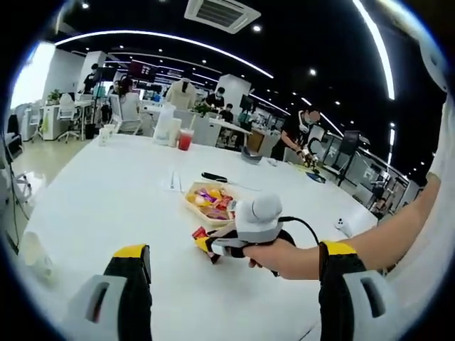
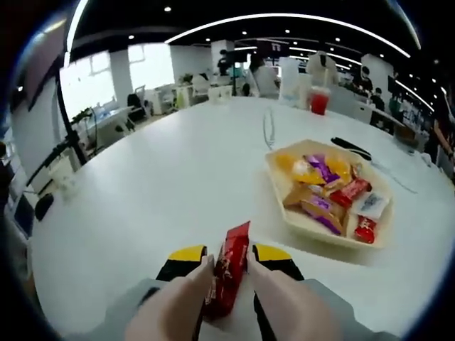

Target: Place the target food into the container with the food tongs after gripping and lifting it, then release it inside without dropping or visibly crushing the food.

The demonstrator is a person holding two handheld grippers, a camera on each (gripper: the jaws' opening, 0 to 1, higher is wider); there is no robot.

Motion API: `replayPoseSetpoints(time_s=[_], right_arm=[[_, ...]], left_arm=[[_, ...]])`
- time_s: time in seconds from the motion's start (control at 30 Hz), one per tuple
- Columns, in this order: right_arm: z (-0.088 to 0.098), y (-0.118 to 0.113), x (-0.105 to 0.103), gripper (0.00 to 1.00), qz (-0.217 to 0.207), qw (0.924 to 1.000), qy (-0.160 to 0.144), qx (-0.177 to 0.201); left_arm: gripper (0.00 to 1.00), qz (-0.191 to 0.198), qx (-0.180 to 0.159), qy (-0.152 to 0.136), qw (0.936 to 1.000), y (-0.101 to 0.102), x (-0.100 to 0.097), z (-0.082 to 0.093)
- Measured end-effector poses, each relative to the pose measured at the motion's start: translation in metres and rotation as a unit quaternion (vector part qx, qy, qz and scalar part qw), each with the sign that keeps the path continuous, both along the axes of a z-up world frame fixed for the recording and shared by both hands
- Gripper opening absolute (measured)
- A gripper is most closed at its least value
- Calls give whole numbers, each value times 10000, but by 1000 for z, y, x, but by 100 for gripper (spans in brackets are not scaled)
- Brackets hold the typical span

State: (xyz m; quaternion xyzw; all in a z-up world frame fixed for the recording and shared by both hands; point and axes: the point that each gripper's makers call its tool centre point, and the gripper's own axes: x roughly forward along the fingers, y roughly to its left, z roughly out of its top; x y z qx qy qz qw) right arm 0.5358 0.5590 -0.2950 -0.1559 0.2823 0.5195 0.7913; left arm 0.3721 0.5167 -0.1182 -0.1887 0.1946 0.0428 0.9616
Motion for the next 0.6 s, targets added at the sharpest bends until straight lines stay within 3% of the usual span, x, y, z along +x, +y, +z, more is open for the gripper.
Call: replayPoseSetpoints(time_s=[0.2, 0.3, 0.6], right_arm=[[1, -1, 0, 24, 113, 9999, -10, 50], [1, 0, 0, 24, 123, 9999, -37, 29], [3, -2, -1, 24, 18, 10000, -35, 25]], left_arm=[[99, 9, -99, 82, 9999, -13, -4, -14], [99, 80, -118, 9, 9999, -12, -3, -11], [99, 43, -142, -124, 9998, 9, -1, -6]])
